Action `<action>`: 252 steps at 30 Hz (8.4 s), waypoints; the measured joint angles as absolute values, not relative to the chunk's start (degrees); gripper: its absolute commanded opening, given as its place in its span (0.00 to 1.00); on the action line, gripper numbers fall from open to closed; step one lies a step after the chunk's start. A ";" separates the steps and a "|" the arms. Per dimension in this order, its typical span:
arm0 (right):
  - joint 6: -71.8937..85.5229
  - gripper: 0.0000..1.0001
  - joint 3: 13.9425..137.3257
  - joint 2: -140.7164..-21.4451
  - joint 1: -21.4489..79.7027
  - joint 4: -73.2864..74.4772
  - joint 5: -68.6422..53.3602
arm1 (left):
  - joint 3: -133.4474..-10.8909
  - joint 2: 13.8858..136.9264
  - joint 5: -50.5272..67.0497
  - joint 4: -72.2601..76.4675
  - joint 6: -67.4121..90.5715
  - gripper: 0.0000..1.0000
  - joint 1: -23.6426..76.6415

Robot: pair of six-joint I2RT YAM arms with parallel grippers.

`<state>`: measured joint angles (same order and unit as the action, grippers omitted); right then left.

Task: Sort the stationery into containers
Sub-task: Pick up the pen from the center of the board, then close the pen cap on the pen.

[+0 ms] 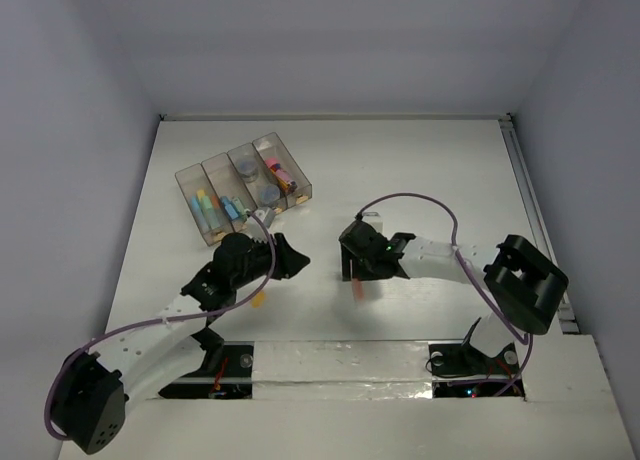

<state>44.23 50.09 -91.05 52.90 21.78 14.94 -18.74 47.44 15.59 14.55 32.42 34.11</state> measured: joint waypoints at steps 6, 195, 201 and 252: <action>45.19 0.25 50.54 -91.15 52.84 25.67 14.35 | -17.50 45.78 17.19 14.13 33.47 0.40 37.82; 35.81 0.00 56.21 -74.13 35.22 3.79 12.40 | -27.66 68.95 13.02 42.72 19.59 0.00 44.25; 38.96 0.00 58.65 -77.17 33.28 -1.26 6.96 | -27.59 73.56 14.00 47.57 17.98 0.00 44.25; 35.92 0.00 59.79 -80.34 41.25 -10.52 5.58 | -27.44 77.21 19.64 51.53 21.80 0.00 37.80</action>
<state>35.92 59.79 -80.34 41.25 -10.52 5.58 -27.44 77.21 19.64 51.53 21.80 37.80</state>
